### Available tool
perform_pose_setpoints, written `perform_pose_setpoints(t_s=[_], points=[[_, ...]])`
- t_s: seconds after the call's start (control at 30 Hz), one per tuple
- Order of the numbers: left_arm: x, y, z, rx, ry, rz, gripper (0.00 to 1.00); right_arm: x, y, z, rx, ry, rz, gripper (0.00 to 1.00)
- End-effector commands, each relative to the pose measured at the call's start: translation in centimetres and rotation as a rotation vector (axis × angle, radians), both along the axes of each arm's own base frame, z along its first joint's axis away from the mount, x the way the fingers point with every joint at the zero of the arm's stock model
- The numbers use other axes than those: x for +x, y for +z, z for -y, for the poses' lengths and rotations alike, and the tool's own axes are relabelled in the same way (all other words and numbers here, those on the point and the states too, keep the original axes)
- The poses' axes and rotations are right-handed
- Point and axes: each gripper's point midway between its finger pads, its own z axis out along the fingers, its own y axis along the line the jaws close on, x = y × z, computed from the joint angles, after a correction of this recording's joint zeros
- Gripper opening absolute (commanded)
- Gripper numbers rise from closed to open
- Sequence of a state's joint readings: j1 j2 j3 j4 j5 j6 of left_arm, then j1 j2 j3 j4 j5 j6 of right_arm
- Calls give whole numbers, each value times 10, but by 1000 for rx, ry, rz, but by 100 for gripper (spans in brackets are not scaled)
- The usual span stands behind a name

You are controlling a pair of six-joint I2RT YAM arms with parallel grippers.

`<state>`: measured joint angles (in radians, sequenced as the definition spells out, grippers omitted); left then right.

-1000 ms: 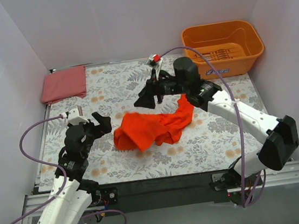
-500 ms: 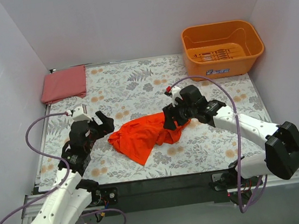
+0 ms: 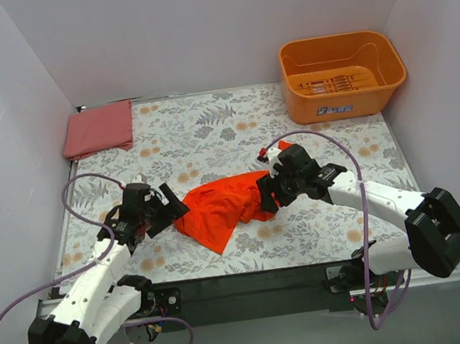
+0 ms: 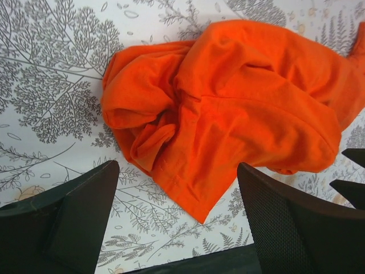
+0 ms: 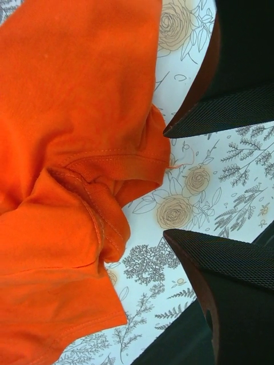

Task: Fold and stack the t-shirts
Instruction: Move the tshirt to the center of the board, then flatten the tshirt out

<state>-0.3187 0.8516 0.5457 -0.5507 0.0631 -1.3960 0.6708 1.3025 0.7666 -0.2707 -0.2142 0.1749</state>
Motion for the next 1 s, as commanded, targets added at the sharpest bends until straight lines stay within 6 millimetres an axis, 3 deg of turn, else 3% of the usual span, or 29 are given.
perform_pose_setpoints(t_s=[0.0, 0.17, 0.33, 0.47, 0.57, 0.6, 0.63, 0.67, 0.7, 0.73, 0.77, 0.8, 0.83, 0.87, 0.97], points=[[-10, -14, 7, -30, 5, -98, 84, 15, 5, -2, -6, -11, 75, 71], [-7, -41, 11, -19, 12, -174, 81, 16, -12, -3, -43, -3, 40, 72], [1, -53, 12, -6, 30, -201, 74, 12, -25, -6, -55, 23, -9, 72], [9, -60, 8, 27, 58, -207, 57, 6, -37, -7, -81, 36, -53, 70], [23, -63, -5, 107, 105, -188, 34, 0, -45, -6, -107, 60, -83, 58], [28, -63, -9, 133, 119, -182, 26, -3, -47, -7, -108, 78, -92, 46], [41, -60, -17, 180, 158, -160, 20, -6, -51, -4, -120, 83, -106, 40], [48, -57, -21, 208, 163, -145, 18, -8, -55, -3, -131, 98, -113, 31], [57, -54, -25, 228, 174, -131, 18, -12, -58, -2, -133, 109, -131, 12], [63, -61, -30, 269, 178, -150, 17, -16, -59, -2, -135, 121, -145, 4], [82, -47, -30, 279, 180, -110, 16, -18, -57, -3, -127, 136, -147, 1], [90, -46, -35, 318, 167, -104, 14, -27, -55, -4, -123, 166, -171, 1], [98, -48, -41, 361, 168, -109, 13, -29, -45, -8, -103, 184, -158, 1], [120, -31, -43, 365, 178, -62, 13, -35, -37, -12, -87, 211, -158, 1], [152, -11, -54, 430, 155, 1, 13, -60, -2, -30, -25, 302, -144, 1]])
